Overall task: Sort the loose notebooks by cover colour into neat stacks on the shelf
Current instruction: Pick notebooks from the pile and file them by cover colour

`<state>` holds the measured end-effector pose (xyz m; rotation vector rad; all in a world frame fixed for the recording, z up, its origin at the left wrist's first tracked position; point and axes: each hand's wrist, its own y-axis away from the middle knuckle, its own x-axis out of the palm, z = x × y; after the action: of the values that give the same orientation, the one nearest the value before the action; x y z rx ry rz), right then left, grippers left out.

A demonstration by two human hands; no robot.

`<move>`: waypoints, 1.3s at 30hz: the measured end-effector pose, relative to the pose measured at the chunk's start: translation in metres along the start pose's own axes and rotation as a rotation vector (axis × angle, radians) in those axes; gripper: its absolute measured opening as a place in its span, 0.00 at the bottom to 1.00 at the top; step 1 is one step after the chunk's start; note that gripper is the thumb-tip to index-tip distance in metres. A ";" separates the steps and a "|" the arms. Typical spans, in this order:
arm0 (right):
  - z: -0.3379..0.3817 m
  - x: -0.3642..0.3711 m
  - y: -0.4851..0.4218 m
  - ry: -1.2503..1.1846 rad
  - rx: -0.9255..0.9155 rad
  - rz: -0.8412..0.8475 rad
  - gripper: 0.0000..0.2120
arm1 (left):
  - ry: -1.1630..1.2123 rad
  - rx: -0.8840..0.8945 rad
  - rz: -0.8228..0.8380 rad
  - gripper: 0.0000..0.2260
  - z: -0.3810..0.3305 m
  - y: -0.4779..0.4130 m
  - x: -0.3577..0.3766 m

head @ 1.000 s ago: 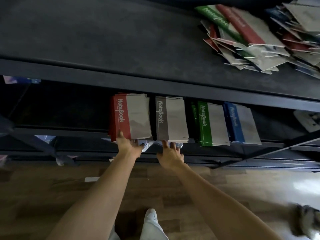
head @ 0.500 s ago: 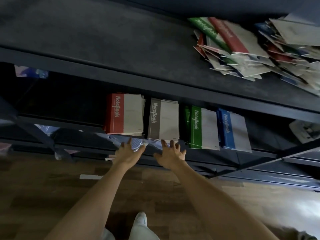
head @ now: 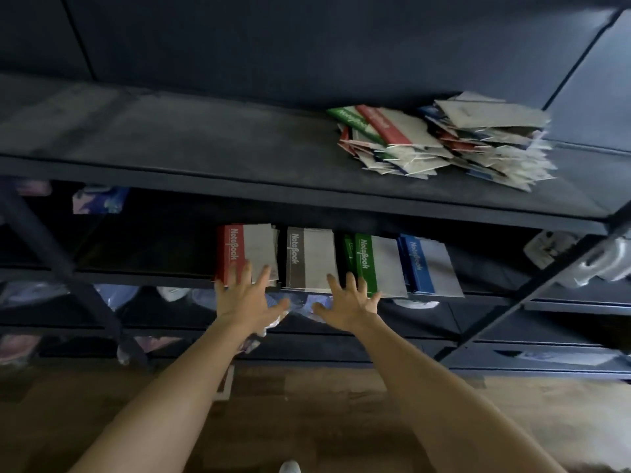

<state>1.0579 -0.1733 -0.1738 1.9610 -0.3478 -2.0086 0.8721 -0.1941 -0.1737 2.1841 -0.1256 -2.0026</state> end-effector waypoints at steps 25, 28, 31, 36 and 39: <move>-0.059 -0.152 0.076 -0.089 -0.013 -0.482 0.34 | 0.020 0.193 -0.348 0.33 -0.077 0.017 -0.130; -0.083 -0.170 0.044 -0.090 0.011 -0.477 0.33 | 0.015 0.200 -0.349 0.32 -0.095 -0.016 -0.139; -0.108 -0.189 0.009 -0.120 0.025 -0.471 0.32 | 0.011 0.206 -0.364 0.32 -0.115 -0.049 -0.151; -0.131 -0.216 -0.042 -0.113 -0.003 -0.470 0.32 | -0.004 0.210 -0.395 0.31 -0.145 -0.094 -0.165; -0.134 -0.228 -0.066 -0.083 -0.025 -0.470 0.32 | 0.010 0.198 -0.386 0.31 -0.156 -0.115 -0.168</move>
<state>1.1912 -0.0189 0.0066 2.0938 0.1382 -2.3607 1.0052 -0.0397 -0.0180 2.4994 0.1148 -2.2606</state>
